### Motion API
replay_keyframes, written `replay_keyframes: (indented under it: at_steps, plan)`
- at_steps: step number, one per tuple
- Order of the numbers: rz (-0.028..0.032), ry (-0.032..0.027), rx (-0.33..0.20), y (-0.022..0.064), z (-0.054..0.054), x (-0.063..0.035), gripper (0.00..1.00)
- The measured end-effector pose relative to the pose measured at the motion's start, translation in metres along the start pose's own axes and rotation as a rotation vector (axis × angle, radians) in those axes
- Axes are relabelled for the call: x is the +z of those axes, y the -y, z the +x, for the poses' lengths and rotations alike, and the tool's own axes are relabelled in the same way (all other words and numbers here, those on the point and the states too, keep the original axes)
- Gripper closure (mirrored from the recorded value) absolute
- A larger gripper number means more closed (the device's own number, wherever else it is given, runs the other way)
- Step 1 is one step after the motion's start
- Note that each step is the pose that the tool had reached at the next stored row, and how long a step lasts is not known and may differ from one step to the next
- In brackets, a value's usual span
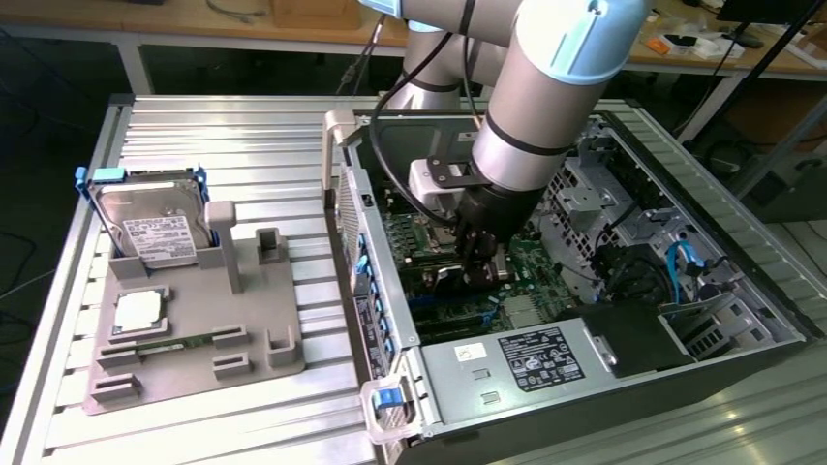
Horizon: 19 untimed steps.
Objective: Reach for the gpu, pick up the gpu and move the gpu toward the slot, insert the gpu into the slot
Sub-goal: 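Insert the gpu into the slot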
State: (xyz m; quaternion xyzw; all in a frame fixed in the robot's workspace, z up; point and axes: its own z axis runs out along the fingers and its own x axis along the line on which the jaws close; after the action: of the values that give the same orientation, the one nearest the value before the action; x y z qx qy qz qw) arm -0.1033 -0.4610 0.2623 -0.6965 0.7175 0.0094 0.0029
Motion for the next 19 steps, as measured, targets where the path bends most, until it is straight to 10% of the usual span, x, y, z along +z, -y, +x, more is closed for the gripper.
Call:
replay_keyframes:
  at_steps: [19]
  plan:
    - [-0.0004, -0.0002, -0.021, 0.0, 0.0, -0.0003, 0.73]
